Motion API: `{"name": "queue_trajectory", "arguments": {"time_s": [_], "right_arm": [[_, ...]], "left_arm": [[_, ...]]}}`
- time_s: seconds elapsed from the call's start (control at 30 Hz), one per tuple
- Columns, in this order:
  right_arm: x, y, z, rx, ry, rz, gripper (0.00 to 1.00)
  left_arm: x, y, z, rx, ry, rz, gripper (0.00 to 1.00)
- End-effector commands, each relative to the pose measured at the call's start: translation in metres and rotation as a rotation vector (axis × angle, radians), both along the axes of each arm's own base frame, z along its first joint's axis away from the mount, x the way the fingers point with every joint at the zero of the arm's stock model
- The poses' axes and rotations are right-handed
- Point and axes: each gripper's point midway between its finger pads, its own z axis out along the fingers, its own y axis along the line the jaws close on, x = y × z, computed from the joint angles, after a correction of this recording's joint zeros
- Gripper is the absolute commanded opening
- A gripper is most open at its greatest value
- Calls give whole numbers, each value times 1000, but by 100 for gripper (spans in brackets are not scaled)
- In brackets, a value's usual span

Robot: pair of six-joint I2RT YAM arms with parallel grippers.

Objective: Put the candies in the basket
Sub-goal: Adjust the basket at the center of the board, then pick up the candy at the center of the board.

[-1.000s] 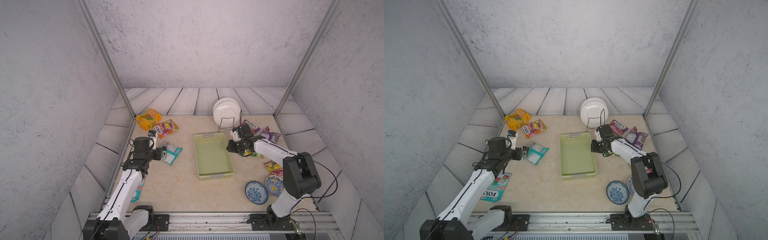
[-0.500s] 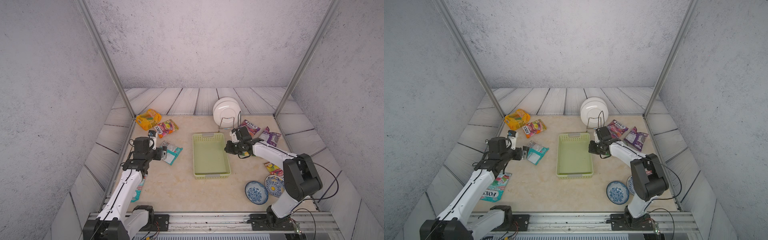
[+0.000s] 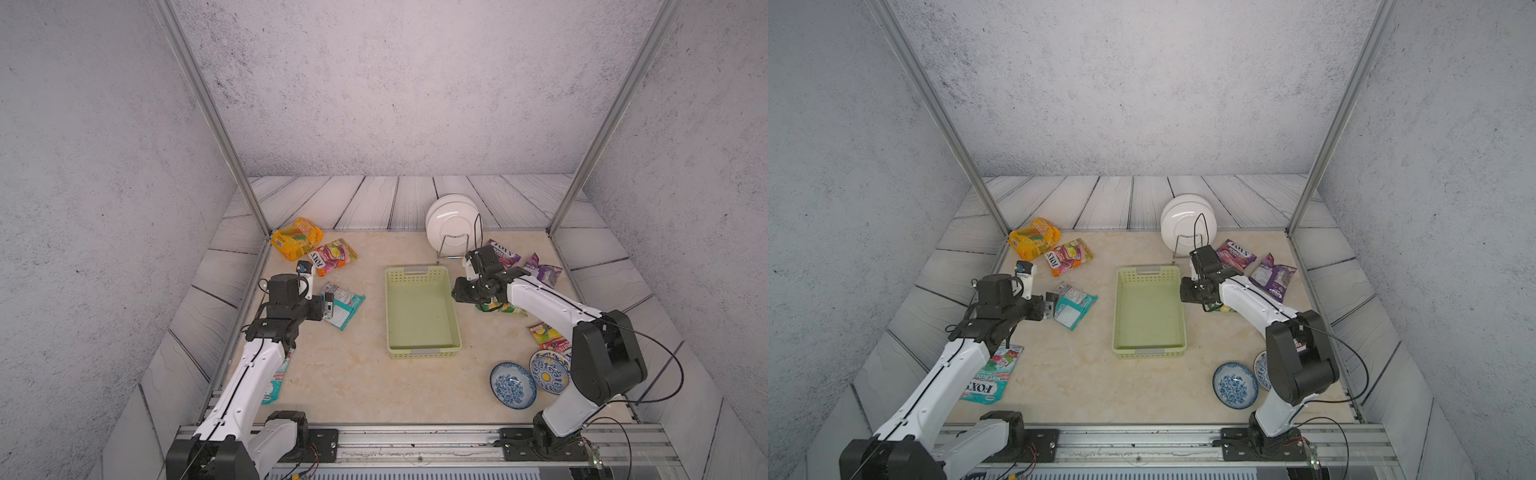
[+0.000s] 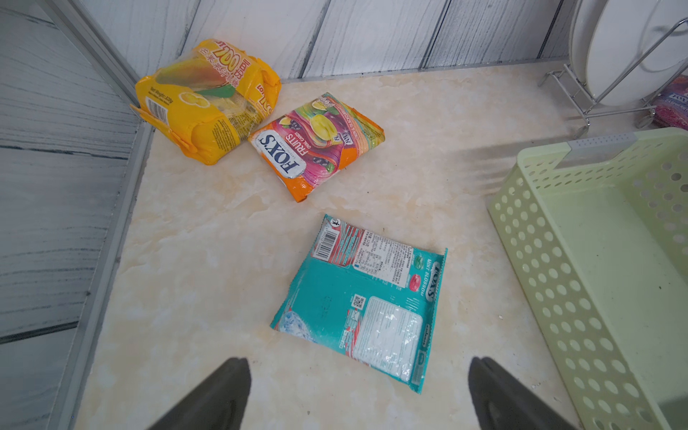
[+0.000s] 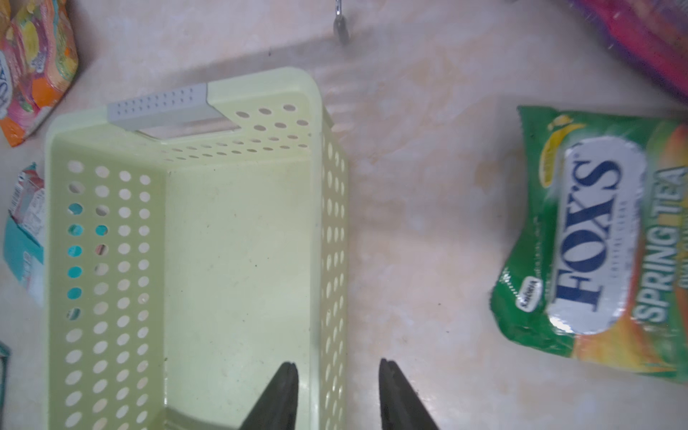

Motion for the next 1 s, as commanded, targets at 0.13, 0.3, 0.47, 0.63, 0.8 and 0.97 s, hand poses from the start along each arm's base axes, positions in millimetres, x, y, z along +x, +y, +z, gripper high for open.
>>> {"name": "queue_trajectory", "arguments": {"time_s": [0.13, 0.3, 0.47, 0.63, 0.8, 0.97], "right_arm": [[7, -42, 26, -248, -72, -50, 49], [20, -60, 23, -357, -74, -88, 51], [34, -67, 10, -435, -34, -103, 51], [47, -72, -6, -481, -8, -115, 50], [53, -71, -25, -490, 39, -115, 47], [57, -68, -52, -488, 84, -112, 43]], "left_arm": [[0, -4, 0, 9, -2, -11, 98], [3, -5, 4, -6, 2, -6, 98], [0, -8, -1, -11, 12, -20, 98], [4, -3, 0, 8, 8, 5, 98], [5, -8, 7, -16, 14, -9, 98], [3, -3, -2, 14, 23, 4, 98]]}}
